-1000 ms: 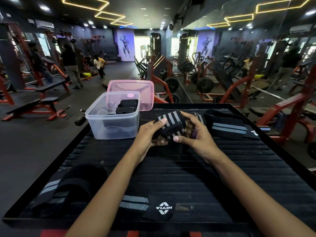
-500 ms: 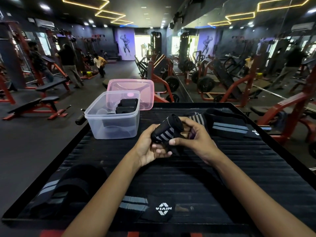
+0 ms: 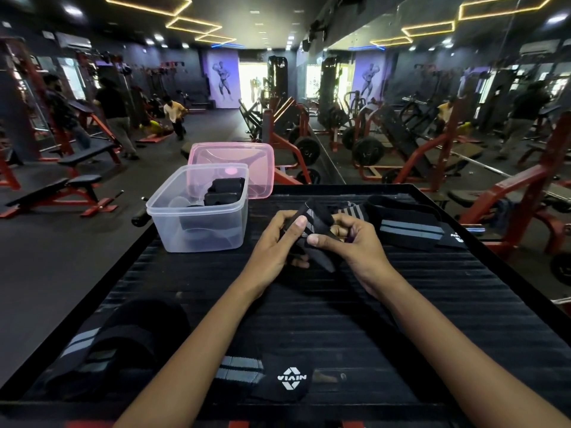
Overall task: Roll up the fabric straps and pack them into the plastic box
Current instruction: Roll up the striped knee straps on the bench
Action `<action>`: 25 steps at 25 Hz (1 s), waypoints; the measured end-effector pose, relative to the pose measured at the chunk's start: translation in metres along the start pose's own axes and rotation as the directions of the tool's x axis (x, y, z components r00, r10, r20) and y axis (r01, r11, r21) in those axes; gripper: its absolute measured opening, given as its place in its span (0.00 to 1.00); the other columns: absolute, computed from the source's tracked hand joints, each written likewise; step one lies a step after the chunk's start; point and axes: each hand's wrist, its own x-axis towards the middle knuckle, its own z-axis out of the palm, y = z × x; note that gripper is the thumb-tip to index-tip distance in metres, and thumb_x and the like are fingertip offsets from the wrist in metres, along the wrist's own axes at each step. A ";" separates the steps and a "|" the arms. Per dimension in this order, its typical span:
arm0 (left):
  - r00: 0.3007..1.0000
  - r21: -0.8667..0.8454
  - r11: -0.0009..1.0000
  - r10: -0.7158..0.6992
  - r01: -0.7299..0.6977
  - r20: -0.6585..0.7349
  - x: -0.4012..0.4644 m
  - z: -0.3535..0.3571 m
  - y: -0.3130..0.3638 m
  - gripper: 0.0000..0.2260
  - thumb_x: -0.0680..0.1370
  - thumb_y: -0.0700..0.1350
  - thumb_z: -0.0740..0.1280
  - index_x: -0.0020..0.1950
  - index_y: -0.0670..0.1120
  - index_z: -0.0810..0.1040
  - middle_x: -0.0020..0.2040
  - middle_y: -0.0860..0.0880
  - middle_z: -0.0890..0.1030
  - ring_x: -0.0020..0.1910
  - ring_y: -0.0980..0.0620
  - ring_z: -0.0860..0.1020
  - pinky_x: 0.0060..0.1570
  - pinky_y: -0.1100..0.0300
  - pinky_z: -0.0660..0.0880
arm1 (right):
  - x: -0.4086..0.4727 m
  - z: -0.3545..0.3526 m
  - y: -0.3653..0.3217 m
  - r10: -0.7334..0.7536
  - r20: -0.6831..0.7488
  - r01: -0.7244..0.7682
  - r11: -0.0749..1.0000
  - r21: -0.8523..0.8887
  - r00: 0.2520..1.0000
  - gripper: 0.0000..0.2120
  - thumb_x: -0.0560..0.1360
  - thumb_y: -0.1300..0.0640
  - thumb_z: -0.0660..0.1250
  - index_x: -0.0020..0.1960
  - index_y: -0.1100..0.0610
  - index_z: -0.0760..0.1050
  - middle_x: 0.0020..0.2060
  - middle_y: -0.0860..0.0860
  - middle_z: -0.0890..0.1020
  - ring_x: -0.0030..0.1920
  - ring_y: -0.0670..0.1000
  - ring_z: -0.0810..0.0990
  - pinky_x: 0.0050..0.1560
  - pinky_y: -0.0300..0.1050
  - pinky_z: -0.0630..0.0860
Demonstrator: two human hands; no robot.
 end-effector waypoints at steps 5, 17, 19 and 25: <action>0.997 -0.098 0.995 -0.025 0.018 -0.071 0.002 0.000 0.000 0.13 0.73 0.58 0.63 0.46 0.48 0.72 0.40 0.50 0.79 0.38 0.55 0.78 0.32 0.60 0.76 | 0.002 -0.001 -0.001 0.009 0.025 -0.009 1.000 -0.016 1.000 0.15 0.68 0.66 0.72 0.54 0.67 0.77 0.42 0.55 0.85 0.43 0.49 0.83 0.45 0.39 0.79; 0.958 -0.419 0.867 -0.285 0.268 0.024 -0.004 0.014 0.011 0.14 0.81 0.54 0.57 0.51 0.46 0.76 0.42 0.42 0.81 0.25 0.54 0.78 0.23 0.62 0.75 | 0.002 0.002 0.003 -0.089 -0.101 0.054 0.950 -0.309 0.991 0.06 0.73 0.74 0.65 0.46 0.66 0.76 0.36 0.59 0.78 0.33 0.50 0.77 0.34 0.41 0.77; 0.951 -0.438 0.867 -0.301 0.238 -0.078 0.000 0.012 0.008 0.14 0.81 0.55 0.57 0.51 0.46 0.75 0.43 0.44 0.82 0.23 0.55 0.77 0.27 0.60 0.77 | 0.002 0.003 -0.002 -0.008 -0.183 -0.021 0.988 -0.155 0.983 0.05 0.77 0.70 0.63 0.50 0.65 0.75 0.35 0.58 0.78 0.29 0.47 0.79 0.30 0.38 0.77; 0.960 0.001 0.995 -0.099 0.103 -0.262 0.005 0.009 -0.013 0.11 0.80 0.58 0.56 0.48 0.51 0.65 0.48 0.47 0.76 0.47 0.44 0.80 0.46 0.46 0.82 | 0.000 0.011 -0.005 0.136 -0.132 -0.145 0.988 -0.062 0.982 0.15 0.70 0.62 0.73 0.55 0.57 0.74 0.32 0.55 0.82 0.37 0.53 0.84 0.40 0.44 0.82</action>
